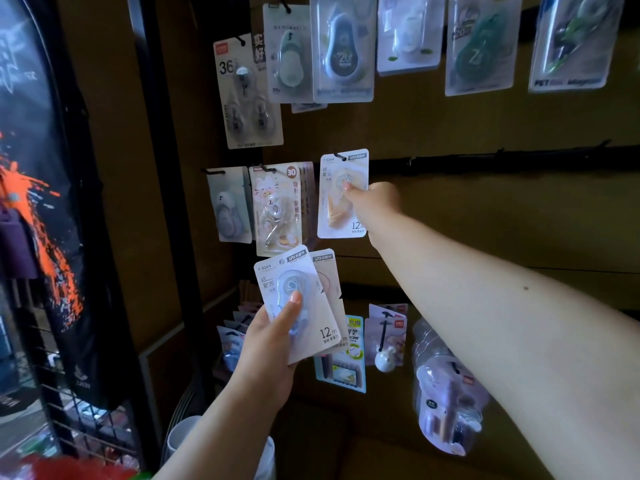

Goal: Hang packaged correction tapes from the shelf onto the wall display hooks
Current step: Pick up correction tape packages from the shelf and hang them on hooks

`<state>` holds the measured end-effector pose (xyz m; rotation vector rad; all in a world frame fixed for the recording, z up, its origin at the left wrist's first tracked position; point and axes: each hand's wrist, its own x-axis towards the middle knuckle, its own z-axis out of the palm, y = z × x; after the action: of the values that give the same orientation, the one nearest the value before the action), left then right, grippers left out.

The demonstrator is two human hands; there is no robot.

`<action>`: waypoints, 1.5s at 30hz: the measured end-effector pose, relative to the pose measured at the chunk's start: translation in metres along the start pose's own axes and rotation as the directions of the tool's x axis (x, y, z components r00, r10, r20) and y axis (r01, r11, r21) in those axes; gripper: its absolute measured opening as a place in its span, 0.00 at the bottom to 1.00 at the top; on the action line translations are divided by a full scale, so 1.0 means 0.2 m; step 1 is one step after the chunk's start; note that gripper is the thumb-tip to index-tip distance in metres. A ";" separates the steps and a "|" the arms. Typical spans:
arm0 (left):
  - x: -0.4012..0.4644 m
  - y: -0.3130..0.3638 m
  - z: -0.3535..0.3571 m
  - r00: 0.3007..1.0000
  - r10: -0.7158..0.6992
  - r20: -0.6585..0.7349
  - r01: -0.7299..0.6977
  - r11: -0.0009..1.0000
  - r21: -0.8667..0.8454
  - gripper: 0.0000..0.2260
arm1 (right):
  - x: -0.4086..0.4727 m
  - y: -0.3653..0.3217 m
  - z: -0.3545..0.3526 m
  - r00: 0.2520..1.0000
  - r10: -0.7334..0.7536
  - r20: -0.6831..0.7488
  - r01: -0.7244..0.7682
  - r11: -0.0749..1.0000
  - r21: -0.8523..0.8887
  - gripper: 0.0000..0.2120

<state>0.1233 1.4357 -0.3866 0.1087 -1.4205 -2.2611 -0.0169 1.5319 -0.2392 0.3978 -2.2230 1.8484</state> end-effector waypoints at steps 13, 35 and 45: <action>-0.01 0.02 0.06 0.998 0.034 0.048 -0.034 0.999 0.004 0.16 | -0.39 0.30 -0.06 0.982 0.017 0.187 0.003 0.994 -0.108 0.23; -0.05 0.05 0.12 0.998 0.011 -0.063 -0.018 0.995 -0.103 0.17 | -0.45 0.29 -0.19 0.982 -0.101 0.157 0.067 0.976 0.209 0.19; -0.06 0.06 0.10 0.994 -0.036 -0.106 0.024 0.993 -0.118 0.16 | -0.28 -0.09 -0.14 0.956 -0.237 0.174 0.206 0.962 0.179 0.14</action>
<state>0.1327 1.4535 -0.3698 0.2131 -1.2362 -2.3196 0.0415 1.5602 -0.2357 0.8549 -2.0488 1.9412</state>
